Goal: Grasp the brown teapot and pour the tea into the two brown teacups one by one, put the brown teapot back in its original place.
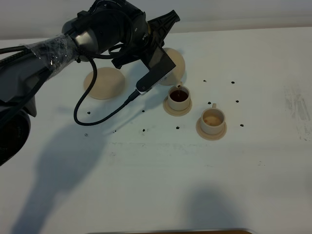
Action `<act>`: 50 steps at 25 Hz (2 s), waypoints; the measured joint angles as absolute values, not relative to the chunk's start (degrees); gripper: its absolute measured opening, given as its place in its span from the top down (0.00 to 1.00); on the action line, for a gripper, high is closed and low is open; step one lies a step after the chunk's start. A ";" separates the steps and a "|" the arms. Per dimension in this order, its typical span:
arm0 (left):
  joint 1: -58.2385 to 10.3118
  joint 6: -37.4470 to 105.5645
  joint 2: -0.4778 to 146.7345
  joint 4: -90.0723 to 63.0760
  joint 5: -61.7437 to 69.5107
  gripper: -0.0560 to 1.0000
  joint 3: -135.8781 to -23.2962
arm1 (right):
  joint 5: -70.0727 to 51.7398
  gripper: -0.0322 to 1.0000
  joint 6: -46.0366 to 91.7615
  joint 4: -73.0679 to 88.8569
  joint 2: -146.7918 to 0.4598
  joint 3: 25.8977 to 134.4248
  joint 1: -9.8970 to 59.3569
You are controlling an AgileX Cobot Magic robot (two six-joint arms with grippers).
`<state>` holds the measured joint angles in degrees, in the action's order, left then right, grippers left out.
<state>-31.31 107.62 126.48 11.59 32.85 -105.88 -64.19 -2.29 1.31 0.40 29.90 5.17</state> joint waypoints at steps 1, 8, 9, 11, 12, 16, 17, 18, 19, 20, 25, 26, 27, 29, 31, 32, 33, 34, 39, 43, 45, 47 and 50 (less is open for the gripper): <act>-31.31 106.82 126.48 11.53 33.43 0.87 -105.88 | -64.19 0.54 -2.29 1.31 0.40 29.90 5.17; -30.70 99.47 126.48 11.09 38.37 0.87 -105.88 | -64.19 0.54 -2.29 1.31 0.40 29.90 5.17; -30.55 98.03 126.48 10.58 38.98 0.87 -105.88 | -64.19 0.54 -2.29 1.31 0.40 29.90 5.17; -30.29 94.88 126.21 9.85 40.00 0.87 -105.82 | -64.19 0.54 -2.29 1.31 0.40 29.90 5.17; -30.22 92.87 125.84 9.47 40.55 0.87 -105.82 | -64.19 0.54 -2.29 1.31 0.40 29.90 5.17; -29.58 81.19 123.40 7.46 42.50 0.87 -105.82 | -64.19 0.54 -2.29 1.31 0.40 29.90 5.17; -29.30 78.00 122.58 7.41 43.36 0.87 -105.82 | -64.19 0.54 -2.29 1.31 0.40 29.90 5.17; -28.94 74.65 121.93 7.24 44.44 0.87 -105.82 | -64.19 0.54 -2.29 1.31 0.40 29.90 5.17; -28.56 69.82 121.13 6.99 45.96 0.87 -105.82 | -64.19 0.54 -2.29 1.31 0.40 29.90 5.17; -28.36 66.35 120.75 6.98 47.43 0.87 -105.82 | -64.19 0.54 -2.29 1.31 0.40 29.90 5.17; -26.93 49.60 120.22 6.17 54.12 0.87 -105.82 | -64.19 0.54 -2.29 1.31 0.40 29.90 5.17; -26.68 46.49 120.22 5.46 55.08 0.87 -105.82 | -64.19 0.54 -2.29 1.31 0.40 29.90 5.17; -26.47 43.33 120.22 4.75 55.91 0.87 -105.82 | -64.19 0.54 -2.29 1.31 0.40 29.90 5.17; -26.35 37.70 120.22 4.17 56.97 0.87 -105.82 | -64.19 0.54 -2.29 1.31 0.40 29.90 5.17; -26.29 33.01 120.22 3.78 57.04 0.87 -105.23 | -64.19 0.54 -2.29 1.31 0.40 29.90 5.17; -26.29 31.10 120.22 3.45 56.88 0.87 -104.72 | -64.19 0.54 -2.29 1.31 0.40 29.90 5.17; -26.29 29.80 120.22 3.13 56.72 0.87 -103.82 | -64.19 0.54 -2.29 1.31 0.40 29.90 5.17; -26.29 28.92 120.22 2.83 56.15 0.87 -102.71 | -64.19 0.54 -2.29 1.31 0.40 29.90 5.17; -26.29 27.36 120.27 0.00 51.16 0.87 -97.54 | -64.19 0.54 -2.29 1.31 0.40 29.90 5.17; -26.29 24.82 120.56 -0.31 46.95 0.87 -94.14 | -64.19 0.54 -2.29 1.31 0.40 29.90 5.17; -26.29 24.51 121.44 -0.31 45.88 0.87 -93.09 | -64.19 0.54 -2.29 1.31 0.40 29.90 5.17; -26.29 24.39 122.89 -0.31 45.58 0.87 -92.67 | -64.19 0.54 -2.29 1.31 0.40 29.90 5.17; -26.18 24.30 124.12 -0.43 45.59 0.87 -92.56 | -64.19 0.54 -2.29 1.31 0.40 29.90 5.17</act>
